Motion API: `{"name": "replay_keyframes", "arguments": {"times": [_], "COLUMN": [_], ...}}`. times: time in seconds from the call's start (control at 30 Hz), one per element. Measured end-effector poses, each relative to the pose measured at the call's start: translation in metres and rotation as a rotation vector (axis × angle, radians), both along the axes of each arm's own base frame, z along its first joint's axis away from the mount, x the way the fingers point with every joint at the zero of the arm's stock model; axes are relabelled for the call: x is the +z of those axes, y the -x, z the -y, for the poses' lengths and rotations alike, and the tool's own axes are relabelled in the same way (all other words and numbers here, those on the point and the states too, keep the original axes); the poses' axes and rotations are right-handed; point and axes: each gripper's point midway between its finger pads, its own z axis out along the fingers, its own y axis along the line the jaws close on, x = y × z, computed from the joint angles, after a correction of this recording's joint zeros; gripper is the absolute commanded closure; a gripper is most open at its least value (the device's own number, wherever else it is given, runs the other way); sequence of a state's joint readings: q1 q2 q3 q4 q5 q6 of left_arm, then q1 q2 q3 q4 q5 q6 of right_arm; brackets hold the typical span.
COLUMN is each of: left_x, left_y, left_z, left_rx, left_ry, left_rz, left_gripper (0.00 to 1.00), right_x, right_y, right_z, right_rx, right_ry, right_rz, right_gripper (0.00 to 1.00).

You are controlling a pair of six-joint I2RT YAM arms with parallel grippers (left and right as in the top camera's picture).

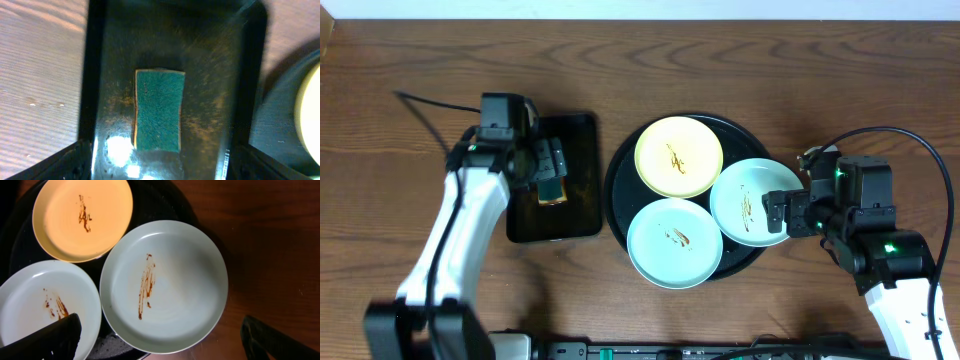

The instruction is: Clean dirty plates on tray and stack at the side

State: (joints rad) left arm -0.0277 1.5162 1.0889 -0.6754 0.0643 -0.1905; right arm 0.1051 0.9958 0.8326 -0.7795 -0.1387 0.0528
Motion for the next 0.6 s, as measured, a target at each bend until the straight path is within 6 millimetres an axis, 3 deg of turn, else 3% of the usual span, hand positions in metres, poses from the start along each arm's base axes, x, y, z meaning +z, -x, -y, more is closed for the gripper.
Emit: {"name": "replay_keyframes", "arguments": {"times": [0.37,0.5,0.6], "left_x": [-0.079,-0.088,-0.087], "left_y": [0.004,0.003,-0.001], "left_z": [0.001,0.001,0.002], "left_rx": [-0.002,0.002,-0.002], "left_ry": [0.002,0.003,0.002], "left_rz": [-0.212,-0.226,-0.211], "left_gripper": [0.18,0.28,0.29], "right_x": [0.0,0.0,0.0], "right_y": [0.0,0.0,0.0], "right_z": [0.0,0.0,0.0], "right_rx": [0.0,0.0,0.0], "right_ry": [0.001,0.001,0.001], "right_rz": [0.0,0.0,0.0], "right_gripper": [0.01,0.01,0.01]}}
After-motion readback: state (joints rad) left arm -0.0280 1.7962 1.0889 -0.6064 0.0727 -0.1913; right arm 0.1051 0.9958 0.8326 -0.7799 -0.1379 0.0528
